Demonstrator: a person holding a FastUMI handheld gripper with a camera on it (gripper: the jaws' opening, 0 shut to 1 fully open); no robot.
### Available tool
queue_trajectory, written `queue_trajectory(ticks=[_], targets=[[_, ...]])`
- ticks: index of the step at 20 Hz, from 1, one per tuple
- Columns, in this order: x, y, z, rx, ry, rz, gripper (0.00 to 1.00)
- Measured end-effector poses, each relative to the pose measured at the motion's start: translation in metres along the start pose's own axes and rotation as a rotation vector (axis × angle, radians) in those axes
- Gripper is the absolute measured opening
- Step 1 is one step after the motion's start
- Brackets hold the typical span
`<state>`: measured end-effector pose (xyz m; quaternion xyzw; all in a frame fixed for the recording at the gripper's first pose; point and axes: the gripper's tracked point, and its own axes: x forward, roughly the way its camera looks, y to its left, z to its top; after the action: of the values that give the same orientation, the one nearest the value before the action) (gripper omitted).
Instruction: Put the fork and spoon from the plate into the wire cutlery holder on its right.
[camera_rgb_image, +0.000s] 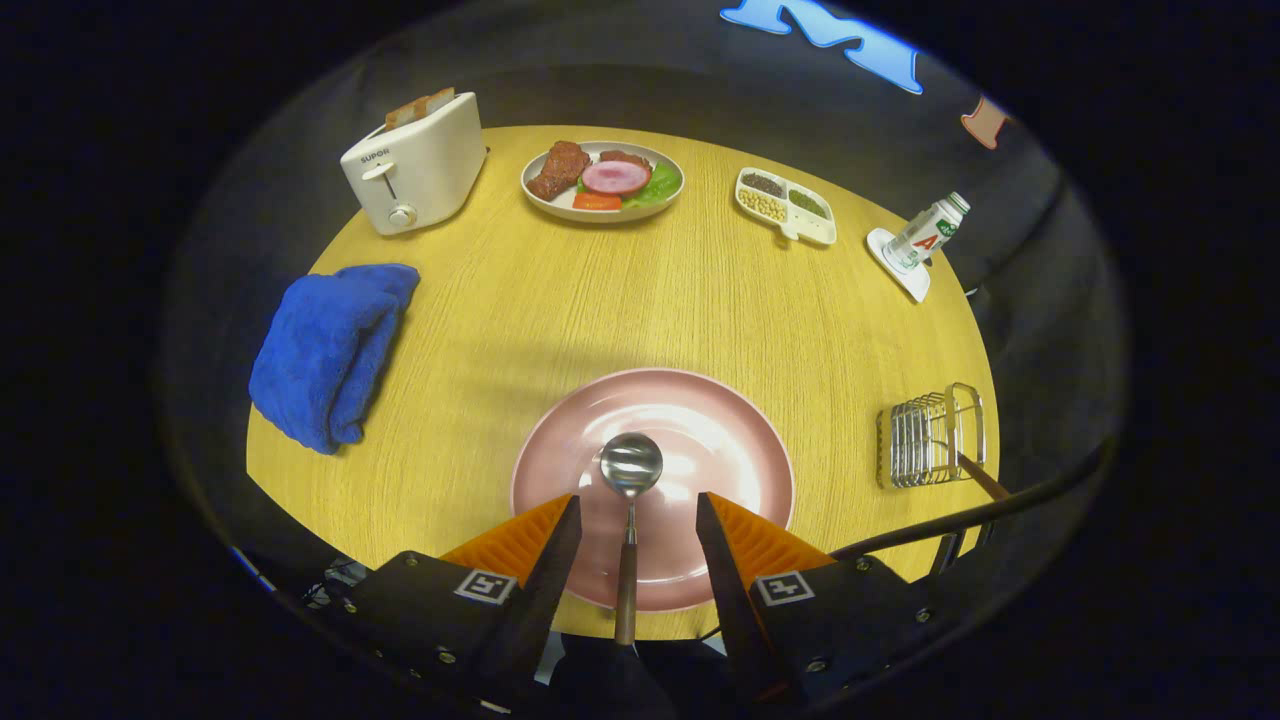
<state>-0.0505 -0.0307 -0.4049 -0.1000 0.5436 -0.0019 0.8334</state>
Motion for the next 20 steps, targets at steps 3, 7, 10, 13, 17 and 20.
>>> queue_trajectory(ticks=[3, 7, 10, 13, 17, 20], targets=[[0.014, 0.001, -0.013, 0.010, 0.060, -0.001, 0.72], [0.027, 0.006, -0.025, 0.005, 0.135, -0.002, 0.72], [0.034, 0.008, -0.035, 0.012, 0.171, 0.017, 0.70], [0.037, 0.005, -0.044, 0.019, 0.217, 0.009, 0.69], [0.039, 0.004, -0.053, 0.033, 0.279, 0.016, 0.55], [0.040, 0.006, -0.061, 0.037, 0.325, 0.022, 0.50]])
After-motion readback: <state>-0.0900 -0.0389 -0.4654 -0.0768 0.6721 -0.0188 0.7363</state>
